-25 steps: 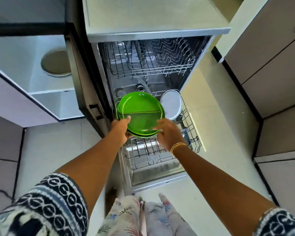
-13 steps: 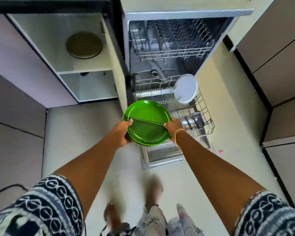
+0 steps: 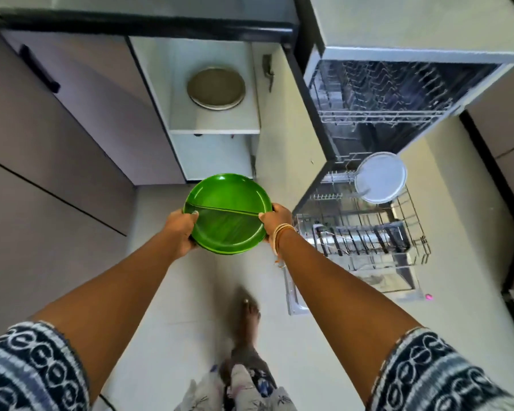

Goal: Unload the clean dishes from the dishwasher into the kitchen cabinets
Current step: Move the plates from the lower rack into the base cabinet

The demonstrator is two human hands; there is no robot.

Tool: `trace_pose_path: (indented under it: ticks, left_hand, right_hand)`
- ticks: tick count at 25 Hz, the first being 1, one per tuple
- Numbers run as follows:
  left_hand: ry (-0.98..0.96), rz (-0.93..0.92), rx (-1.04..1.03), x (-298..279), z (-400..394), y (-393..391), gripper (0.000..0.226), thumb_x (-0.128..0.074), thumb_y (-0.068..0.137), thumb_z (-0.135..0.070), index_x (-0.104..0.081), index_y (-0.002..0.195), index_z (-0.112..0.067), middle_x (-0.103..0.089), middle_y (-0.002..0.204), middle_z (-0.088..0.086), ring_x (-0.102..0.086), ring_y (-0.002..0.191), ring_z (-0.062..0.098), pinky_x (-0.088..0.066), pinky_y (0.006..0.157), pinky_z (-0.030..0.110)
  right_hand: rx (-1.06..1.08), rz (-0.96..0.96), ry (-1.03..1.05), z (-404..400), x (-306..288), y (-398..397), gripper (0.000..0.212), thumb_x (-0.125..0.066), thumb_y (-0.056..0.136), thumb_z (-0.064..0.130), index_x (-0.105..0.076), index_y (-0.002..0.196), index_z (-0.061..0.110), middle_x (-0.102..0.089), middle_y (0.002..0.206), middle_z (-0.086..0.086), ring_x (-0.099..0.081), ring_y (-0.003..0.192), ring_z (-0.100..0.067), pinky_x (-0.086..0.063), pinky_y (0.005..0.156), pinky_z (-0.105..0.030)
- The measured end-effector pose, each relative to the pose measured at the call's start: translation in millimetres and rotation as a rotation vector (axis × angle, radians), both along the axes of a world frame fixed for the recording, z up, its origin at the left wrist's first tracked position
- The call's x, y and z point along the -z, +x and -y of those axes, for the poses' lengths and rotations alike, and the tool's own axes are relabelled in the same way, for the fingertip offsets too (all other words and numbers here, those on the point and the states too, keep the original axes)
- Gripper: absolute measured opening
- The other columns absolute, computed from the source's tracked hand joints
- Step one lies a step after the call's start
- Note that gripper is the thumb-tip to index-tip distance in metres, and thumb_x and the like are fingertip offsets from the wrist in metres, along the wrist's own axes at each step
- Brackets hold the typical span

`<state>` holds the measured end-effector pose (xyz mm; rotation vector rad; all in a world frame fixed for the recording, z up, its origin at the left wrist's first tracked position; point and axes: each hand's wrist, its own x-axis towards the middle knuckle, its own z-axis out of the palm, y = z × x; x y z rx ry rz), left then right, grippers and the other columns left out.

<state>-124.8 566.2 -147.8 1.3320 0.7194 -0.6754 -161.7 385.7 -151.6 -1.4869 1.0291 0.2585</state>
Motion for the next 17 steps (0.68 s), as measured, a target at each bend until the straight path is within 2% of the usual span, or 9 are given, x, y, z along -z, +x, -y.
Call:
trace_pose_path:
  ticks: [2,3,6,9,13,15,17]
  left_hand:
    - [-0.01,0.026,-0.027,4,-6,34,0.036,-0.036,0.101,-0.006,-0.046,0.135,-0.013,-0.054,0.134,0.015,-0.056,0.106,0.033,-0.046,0.084,0.054]
    - [-0.006,0.035,-0.029,7,-6,54,0.037,-0.036,0.101,-0.005,-0.046,0.135,-0.013,-0.054,0.133,0.015,-0.056,0.105,0.033,-0.046,0.085,0.054]
    - [0.007,0.031,-0.039,17,-1,113,0.036,-0.036,0.1,-0.005,-0.047,0.134,-0.013,-0.055,0.133,0.016,-0.056,0.106,0.035,-0.046,0.082,0.055]
    - [0.044,0.025,-0.038,21,1,176,0.037,-0.037,0.1,-0.006,-0.047,0.134,-0.017,-0.055,0.131,0.014,-0.056,0.106,0.035,-0.048,0.082,0.054]
    - [0.081,-0.025,-0.004,28,8,242,0.044,-0.037,0.097,-0.001,-0.045,0.136,-0.019,-0.054,0.132,0.014,-0.056,0.109,0.04,-0.051,0.079,0.056]
    - [0.091,-0.045,0.035,31,10,268,0.041,-0.036,0.099,-0.003,-0.044,0.136,-0.018,-0.052,0.135,0.014,-0.055,0.108,0.04,-0.05,0.079,0.057]
    - [0.104,-0.046,0.09,38,15,299,0.037,-0.035,0.101,-0.006,-0.042,0.136,-0.015,-0.05,0.136,0.014,-0.054,0.109,0.041,-0.049,0.079,0.056]
  right_hand:
    - [0.009,0.006,-0.025,-3,28,44,0.012,-0.057,0.066,0.011,-0.063,0.068,0.021,-0.068,0.085,-0.014,-0.067,0.087,-0.04,-0.056,0.077,-0.058]
    - [0.022,-0.001,-0.03,-5,33,66,0.013,-0.057,0.066,0.012,-0.065,0.07,0.022,-0.068,0.083,-0.012,-0.067,0.086,-0.039,-0.056,0.079,-0.056]
    - [0.065,0.019,-0.026,-9,21,122,0.024,-0.058,0.08,0.003,-0.071,0.095,0.015,-0.065,0.085,-0.01,-0.067,0.087,-0.034,-0.056,0.083,-0.045]
    - [0.123,0.012,0.018,-11,23,180,0.022,-0.056,0.084,-0.001,-0.069,0.099,0.007,-0.064,0.087,-0.013,-0.066,0.091,-0.038,-0.055,0.086,-0.052]
    - [0.175,-0.06,0.013,-7,24,244,0.02,-0.055,0.091,0.004,-0.066,0.107,0.0,-0.061,0.09,-0.012,-0.058,0.087,-0.032,-0.053,0.092,-0.048]
    - [0.173,-0.062,-0.039,-2,26,271,0.024,-0.052,0.095,0.009,-0.064,0.113,0.0,-0.064,0.098,-0.016,-0.057,0.089,-0.031,-0.052,0.093,-0.041]
    - [0.114,-0.084,-0.077,2,32,302,0.03,-0.046,0.099,0.014,-0.059,0.121,-0.001,-0.064,0.117,-0.019,-0.06,0.105,-0.033,-0.051,0.086,-0.026]
